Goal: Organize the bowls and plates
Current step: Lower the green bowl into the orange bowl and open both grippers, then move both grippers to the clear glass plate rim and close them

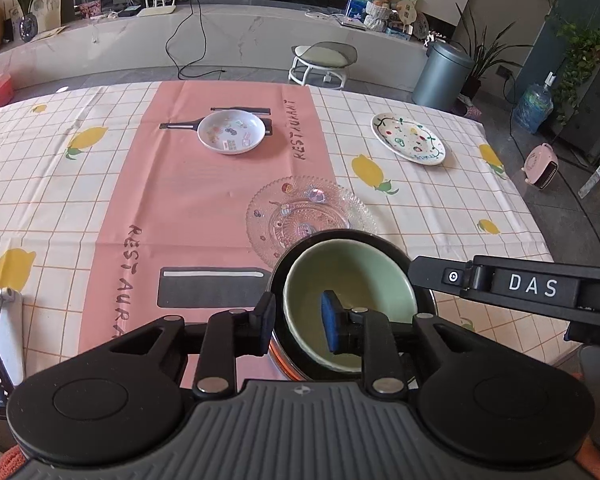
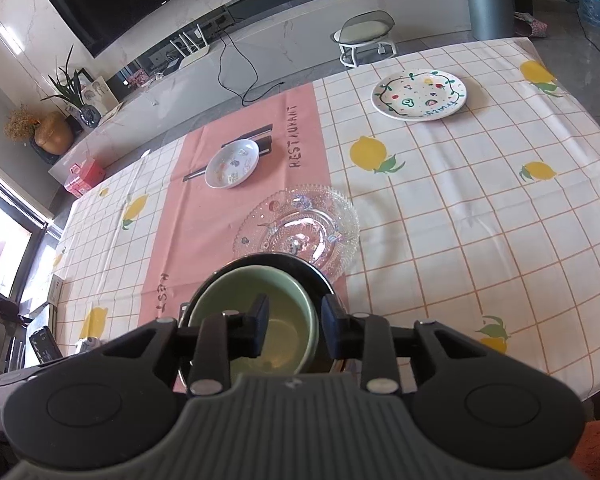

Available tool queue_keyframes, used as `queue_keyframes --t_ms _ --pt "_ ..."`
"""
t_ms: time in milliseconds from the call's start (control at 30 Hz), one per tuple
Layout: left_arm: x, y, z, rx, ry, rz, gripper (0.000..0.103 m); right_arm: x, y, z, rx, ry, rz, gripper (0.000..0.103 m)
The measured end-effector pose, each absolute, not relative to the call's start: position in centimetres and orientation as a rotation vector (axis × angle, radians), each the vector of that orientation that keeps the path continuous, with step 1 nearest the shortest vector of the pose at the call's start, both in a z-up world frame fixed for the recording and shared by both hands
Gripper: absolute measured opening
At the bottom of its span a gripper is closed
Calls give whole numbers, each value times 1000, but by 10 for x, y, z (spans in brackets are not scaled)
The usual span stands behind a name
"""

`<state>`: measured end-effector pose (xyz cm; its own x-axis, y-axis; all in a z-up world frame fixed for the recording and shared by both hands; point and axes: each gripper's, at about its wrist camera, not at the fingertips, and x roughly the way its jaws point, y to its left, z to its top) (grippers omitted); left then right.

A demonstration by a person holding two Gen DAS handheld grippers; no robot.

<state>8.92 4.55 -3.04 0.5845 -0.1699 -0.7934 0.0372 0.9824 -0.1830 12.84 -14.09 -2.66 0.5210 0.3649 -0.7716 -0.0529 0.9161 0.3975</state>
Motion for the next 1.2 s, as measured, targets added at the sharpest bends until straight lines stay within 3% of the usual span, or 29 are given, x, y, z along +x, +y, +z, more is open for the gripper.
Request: queue_keyframes --t_ms 367,933,1200 --pt "114 83 -16 -310 852 -129 35 147 -173 -11 446 904 276 41" --pt "208 115 -90 -450 933 -104 35 230 -195 -109 561 1122 231 40" --pt "227 113 -121 -497 999 -127 35 263 -187 -129 605 1179 265 40"
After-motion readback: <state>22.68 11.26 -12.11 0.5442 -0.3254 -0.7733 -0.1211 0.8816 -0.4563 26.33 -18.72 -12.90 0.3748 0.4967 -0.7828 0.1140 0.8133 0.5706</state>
